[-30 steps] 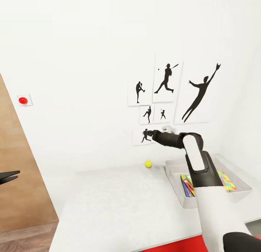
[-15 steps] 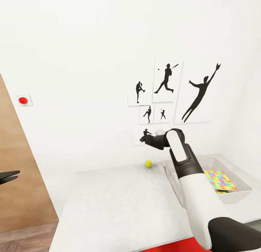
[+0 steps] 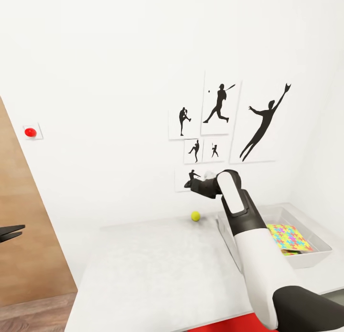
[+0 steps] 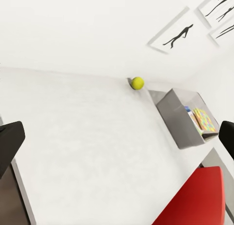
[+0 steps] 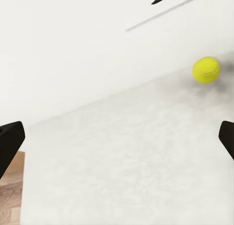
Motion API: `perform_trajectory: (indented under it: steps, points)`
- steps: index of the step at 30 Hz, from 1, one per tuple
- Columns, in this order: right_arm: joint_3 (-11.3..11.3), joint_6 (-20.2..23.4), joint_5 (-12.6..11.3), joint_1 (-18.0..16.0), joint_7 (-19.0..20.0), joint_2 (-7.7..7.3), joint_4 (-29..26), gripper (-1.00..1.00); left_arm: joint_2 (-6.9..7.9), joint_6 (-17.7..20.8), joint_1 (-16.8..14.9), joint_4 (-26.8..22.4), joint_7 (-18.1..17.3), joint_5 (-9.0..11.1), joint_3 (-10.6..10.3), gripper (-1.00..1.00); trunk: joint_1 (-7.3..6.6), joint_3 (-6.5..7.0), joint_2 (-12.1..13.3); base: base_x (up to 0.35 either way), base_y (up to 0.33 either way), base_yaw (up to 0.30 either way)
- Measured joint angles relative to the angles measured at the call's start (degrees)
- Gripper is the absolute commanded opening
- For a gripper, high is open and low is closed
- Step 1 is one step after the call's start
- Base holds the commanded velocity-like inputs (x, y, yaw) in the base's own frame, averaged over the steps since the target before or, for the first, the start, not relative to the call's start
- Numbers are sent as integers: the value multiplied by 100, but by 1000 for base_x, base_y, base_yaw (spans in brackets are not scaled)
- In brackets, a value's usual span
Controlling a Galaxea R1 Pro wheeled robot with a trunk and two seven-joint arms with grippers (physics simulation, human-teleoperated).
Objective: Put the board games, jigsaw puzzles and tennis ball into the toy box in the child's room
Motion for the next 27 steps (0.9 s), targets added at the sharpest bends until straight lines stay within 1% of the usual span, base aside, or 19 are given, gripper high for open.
perform_trajectory:
  steps: [27]
  points:
    - [7,0,-4,42,-19,2,-14,100,6,-3,0,5,0,-4,0,100,0,0,0,0,0,0]
